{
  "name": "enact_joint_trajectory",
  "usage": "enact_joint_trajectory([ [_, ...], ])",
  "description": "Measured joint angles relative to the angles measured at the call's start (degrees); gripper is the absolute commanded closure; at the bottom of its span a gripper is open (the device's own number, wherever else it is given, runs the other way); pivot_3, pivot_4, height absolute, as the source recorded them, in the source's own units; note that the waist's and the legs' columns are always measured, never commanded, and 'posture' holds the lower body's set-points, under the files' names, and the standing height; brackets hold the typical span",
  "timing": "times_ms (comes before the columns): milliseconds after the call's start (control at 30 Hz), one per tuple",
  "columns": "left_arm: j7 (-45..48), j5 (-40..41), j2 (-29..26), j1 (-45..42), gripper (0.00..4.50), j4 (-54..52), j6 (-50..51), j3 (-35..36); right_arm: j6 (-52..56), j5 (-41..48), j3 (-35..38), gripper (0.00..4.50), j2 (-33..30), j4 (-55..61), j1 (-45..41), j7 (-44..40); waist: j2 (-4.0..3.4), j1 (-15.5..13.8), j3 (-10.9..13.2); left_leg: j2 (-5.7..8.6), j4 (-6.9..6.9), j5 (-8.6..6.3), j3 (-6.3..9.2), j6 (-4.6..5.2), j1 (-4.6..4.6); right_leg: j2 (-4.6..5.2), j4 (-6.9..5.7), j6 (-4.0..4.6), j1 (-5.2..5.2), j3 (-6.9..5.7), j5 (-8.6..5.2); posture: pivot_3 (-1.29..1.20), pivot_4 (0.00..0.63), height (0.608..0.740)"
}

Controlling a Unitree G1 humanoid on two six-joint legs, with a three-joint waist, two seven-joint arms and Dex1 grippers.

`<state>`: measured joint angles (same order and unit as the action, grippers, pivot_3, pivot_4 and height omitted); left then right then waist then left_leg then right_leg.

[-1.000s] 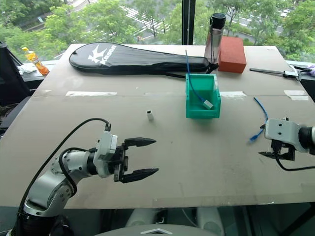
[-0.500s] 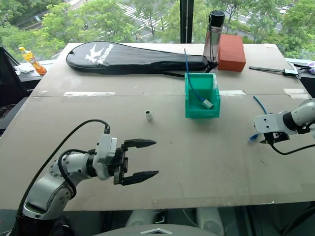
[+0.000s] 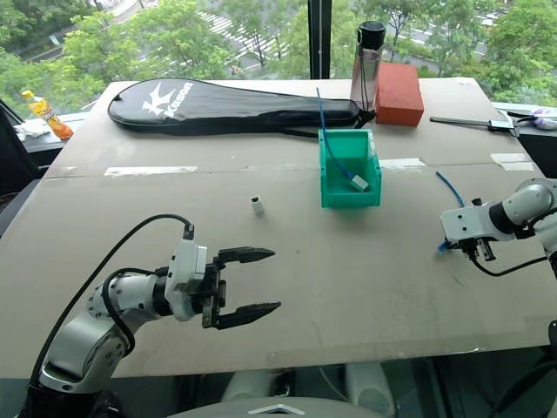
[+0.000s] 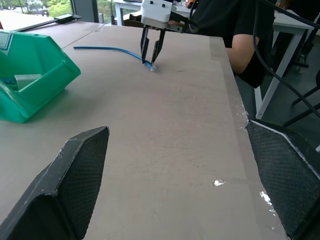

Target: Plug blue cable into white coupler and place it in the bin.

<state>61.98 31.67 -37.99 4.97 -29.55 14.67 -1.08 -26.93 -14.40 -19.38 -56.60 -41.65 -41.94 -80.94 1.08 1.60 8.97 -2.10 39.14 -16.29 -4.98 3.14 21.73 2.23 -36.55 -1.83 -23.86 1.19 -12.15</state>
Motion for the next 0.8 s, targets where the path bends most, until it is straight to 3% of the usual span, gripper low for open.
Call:
enact_joint_trajectory([
  [267,-1.2,-0.4,0.2,0.1,0.00,0.0,0.0,-0.8,7.9,2.0,0.6,4.45,1.7,2.5,-0.7,-1.8,0.00,0.7,0.0,-0.08,0.02,0.01,-0.04,-0.01,-0.06,0.00,-0.17,0.09,-0.07,-0.04,0.07,0.00,0.150,0.740],
  [567,-6.6,-5.0,2.6,-0.7,0.00,2.3,-0.8,-1.3,40.5,6.4,1.0,4.45,4.2,31.5,1.5,-4.9,-0.05,-0.8,0.0,-0.10,-0.13,0.01,0.12,-0.05,0.36,0.00,-0.16,0.10,-0.49,-0.28,0.05,0.00,0.150,0.740],
  [800,-9.0,-10.3,2.2,-2.7,0.00,6.6,-1.5,-1.8,61.7,2.7,-6.1,4.45,10.2,44.5,1.4,-2.6,-0.04,-1.1,0.0,-0.02,-0.02,0.01,0.11,-0.05,0.57,0.01,-0.15,0.09,-0.62,-0.31,0.05,0.00,0.150,0.740],
])
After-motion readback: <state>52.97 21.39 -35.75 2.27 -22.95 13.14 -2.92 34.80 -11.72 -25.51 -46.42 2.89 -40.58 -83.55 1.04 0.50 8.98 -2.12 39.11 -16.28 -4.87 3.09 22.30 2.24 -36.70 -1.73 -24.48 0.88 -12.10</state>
